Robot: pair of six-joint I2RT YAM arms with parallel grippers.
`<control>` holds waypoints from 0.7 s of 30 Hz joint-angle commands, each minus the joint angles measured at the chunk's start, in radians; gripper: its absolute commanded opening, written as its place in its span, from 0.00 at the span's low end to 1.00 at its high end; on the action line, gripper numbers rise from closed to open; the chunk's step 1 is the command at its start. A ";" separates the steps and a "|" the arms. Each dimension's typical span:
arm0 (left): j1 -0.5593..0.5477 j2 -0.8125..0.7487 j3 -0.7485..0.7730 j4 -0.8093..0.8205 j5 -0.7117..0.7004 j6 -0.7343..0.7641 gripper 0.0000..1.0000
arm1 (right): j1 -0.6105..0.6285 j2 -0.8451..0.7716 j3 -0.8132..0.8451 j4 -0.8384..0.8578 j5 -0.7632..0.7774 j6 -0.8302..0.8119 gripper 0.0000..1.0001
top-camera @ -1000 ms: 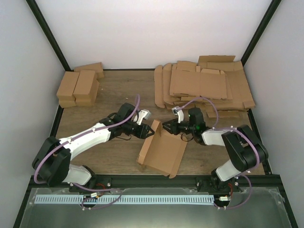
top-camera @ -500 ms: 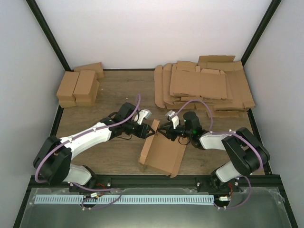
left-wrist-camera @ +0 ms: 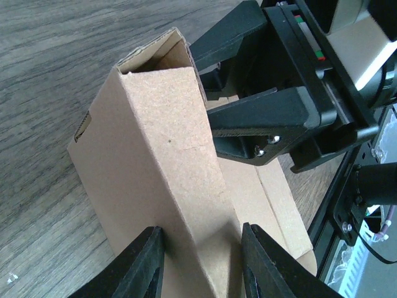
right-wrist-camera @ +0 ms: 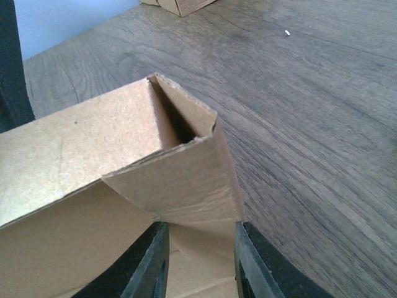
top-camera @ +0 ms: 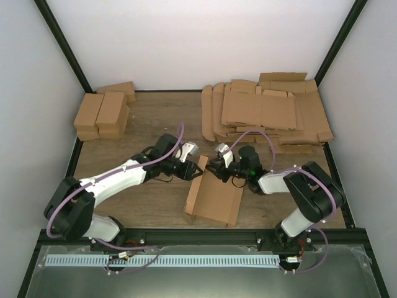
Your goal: Fold the paper box
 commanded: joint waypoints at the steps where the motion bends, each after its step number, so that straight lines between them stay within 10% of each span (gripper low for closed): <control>1: -0.007 0.042 -0.008 -0.016 0.012 0.017 0.37 | 0.012 0.045 0.048 0.066 -0.022 -0.057 0.32; 21: 0.000 0.036 -0.008 -0.015 -0.040 -0.008 0.36 | -0.157 0.000 -0.041 0.203 -0.364 -0.001 0.56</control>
